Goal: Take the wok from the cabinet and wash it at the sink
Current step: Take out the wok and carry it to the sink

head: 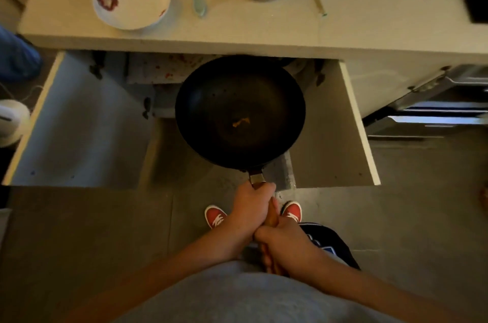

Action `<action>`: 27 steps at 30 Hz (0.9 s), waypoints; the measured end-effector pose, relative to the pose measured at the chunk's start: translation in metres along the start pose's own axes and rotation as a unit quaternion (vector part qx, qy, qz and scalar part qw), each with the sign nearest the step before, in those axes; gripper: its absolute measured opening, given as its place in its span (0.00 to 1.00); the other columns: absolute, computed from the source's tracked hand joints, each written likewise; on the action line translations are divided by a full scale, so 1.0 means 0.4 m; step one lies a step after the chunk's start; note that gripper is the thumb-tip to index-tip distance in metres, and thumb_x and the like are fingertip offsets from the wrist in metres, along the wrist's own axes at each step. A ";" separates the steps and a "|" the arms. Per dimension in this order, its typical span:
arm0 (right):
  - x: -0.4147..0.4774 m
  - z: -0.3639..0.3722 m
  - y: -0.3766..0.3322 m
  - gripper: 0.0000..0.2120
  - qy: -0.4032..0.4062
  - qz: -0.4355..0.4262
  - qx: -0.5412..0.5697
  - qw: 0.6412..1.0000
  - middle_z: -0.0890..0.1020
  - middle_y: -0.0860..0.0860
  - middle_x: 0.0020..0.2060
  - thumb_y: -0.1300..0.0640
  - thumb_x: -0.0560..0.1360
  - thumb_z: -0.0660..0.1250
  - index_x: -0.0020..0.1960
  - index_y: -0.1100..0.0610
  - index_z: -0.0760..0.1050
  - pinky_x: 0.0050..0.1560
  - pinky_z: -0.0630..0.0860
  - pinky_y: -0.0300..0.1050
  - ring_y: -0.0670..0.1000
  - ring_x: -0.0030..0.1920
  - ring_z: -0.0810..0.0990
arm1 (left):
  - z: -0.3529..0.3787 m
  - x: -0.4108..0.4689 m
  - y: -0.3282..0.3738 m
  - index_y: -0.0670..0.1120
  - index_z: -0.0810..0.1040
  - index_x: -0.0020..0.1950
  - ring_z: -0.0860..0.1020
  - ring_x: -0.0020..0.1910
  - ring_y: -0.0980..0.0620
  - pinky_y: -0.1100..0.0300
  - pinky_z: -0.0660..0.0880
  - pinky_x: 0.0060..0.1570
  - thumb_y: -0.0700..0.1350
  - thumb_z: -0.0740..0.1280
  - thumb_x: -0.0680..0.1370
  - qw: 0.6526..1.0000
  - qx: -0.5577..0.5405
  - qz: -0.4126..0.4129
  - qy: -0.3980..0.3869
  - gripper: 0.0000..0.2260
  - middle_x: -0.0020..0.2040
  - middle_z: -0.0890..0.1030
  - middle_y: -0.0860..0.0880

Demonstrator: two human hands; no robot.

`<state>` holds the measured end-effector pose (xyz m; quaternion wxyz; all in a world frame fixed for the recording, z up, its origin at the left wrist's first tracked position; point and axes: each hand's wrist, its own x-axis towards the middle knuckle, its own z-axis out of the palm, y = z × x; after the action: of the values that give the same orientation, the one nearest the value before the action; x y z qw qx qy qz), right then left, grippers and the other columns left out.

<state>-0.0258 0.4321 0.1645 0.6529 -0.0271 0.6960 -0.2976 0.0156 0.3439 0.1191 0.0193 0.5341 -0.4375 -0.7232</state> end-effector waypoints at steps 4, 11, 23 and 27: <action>-0.032 -0.069 0.055 0.19 0.020 -0.052 0.054 0.997 0.73 0.53 0.20 0.66 0.72 0.65 0.24 0.55 0.74 0.28 0.72 0.45 0.51 0.20 0.71 | 0.083 -0.021 -0.015 0.50 0.77 0.28 0.79 0.32 0.47 0.50 0.77 0.39 0.46 0.66 0.76 0.998 0.053 0.024 -0.024 0.15 0.30 0.79 0.44; -0.080 -0.256 0.120 0.13 0.052 -0.122 0.112 0.985 0.74 0.53 0.20 0.67 0.71 0.66 0.29 0.57 0.76 0.22 0.69 0.38 0.49 0.18 0.72 | 0.307 -0.049 0.023 0.41 0.76 0.36 0.77 0.24 0.53 0.63 0.75 0.25 0.42 0.65 0.78 0.995 0.079 0.055 -0.038 0.11 0.24 0.77 0.49; -0.161 -0.645 0.235 0.11 0.144 -0.213 0.155 0.954 0.80 0.47 0.22 0.62 0.69 0.68 0.31 0.51 0.78 0.24 0.72 0.33 0.42 0.22 0.78 | 0.768 -0.100 0.088 0.38 0.76 0.44 0.76 0.24 0.54 0.64 0.76 0.26 0.39 0.65 0.78 0.974 0.162 0.130 -0.091 0.06 0.26 0.76 0.47; -0.187 -0.740 0.283 0.13 0.193 -0.245 0.204 0.928 0.76 0.44 0.19 0.63 0.64 0.68 0.24 0.48 0.77 0.26 0.68 0.33 0.39 0.22 0.72 | 0.916 -0.106 0.072 0.38 0.75 0.46 0.74 0.21 0.55 0.64 0.75 0.24 0.38 0.65 0.79 0.971 0.171 0.119 -0.120 0.04 0.27 0.75 0.45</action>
<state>-0.2489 0.6692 0.1717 0.4044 -0.0052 0.7046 -0.5831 -0.2681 0.5717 0.1872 -0.0387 0.3825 -0.6140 -0.6893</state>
